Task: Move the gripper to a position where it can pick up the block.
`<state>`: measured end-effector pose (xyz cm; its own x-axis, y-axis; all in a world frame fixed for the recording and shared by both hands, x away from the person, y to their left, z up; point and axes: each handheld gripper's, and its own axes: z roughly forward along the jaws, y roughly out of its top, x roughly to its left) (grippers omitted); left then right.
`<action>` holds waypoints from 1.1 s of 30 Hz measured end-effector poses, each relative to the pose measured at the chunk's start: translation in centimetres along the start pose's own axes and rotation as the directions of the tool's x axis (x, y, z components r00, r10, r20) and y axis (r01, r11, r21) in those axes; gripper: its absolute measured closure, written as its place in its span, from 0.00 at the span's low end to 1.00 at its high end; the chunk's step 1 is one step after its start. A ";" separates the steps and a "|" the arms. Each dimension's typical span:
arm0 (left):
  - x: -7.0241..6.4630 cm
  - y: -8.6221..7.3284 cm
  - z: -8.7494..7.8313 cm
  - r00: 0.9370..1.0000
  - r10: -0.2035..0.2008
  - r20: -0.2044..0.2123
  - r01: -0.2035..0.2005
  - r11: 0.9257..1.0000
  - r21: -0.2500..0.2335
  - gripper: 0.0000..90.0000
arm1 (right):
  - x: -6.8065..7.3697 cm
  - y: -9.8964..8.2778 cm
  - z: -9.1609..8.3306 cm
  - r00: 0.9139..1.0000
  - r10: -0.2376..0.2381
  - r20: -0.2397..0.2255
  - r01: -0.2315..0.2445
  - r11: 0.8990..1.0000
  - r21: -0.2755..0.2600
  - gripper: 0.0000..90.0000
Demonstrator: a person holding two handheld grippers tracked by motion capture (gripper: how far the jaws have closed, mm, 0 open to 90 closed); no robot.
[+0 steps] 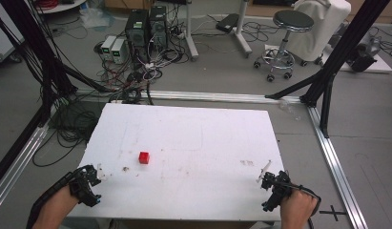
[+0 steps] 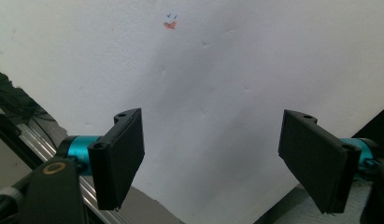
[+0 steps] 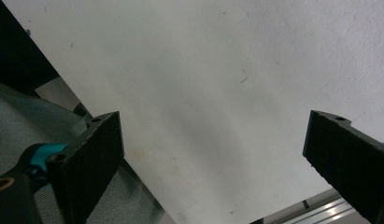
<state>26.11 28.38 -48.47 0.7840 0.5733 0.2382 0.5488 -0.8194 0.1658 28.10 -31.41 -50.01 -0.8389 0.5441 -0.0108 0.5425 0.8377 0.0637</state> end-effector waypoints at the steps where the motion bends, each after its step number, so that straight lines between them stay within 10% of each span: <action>1: 0.0 0.0 0.0 1.000 0.003 0.000 -0.003 1.000 -0.001 0.25 | 0.0 0.0 0.0 1.000 0.002 -0.001 -0.002 1.000 -0.001 0.05; 19: 0.6 3.3 -1.2 0.986 0.168 0.002 -0.168 0.985 -0.025 0.25 | 0.1 0.0 0.0 1.000 -0.011 -0.001 0.011 1.000 -0.011 0.05; 33: 1.7 7.1 -1.7 0.926 0.378 -0.008 -0.378 0.926 -0.021 0.25 | 0.2 0.1 0.1 1.000 -0.029 0.000 0.029 1.000 -0.009 0.05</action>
<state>30.83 23.50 -45.25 0.9309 0.2213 0.2907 0.2056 -0.9750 0.0840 27.97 -31.19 -50.07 -0.8541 0.5200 -0.0123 0.5179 0.8524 0.0725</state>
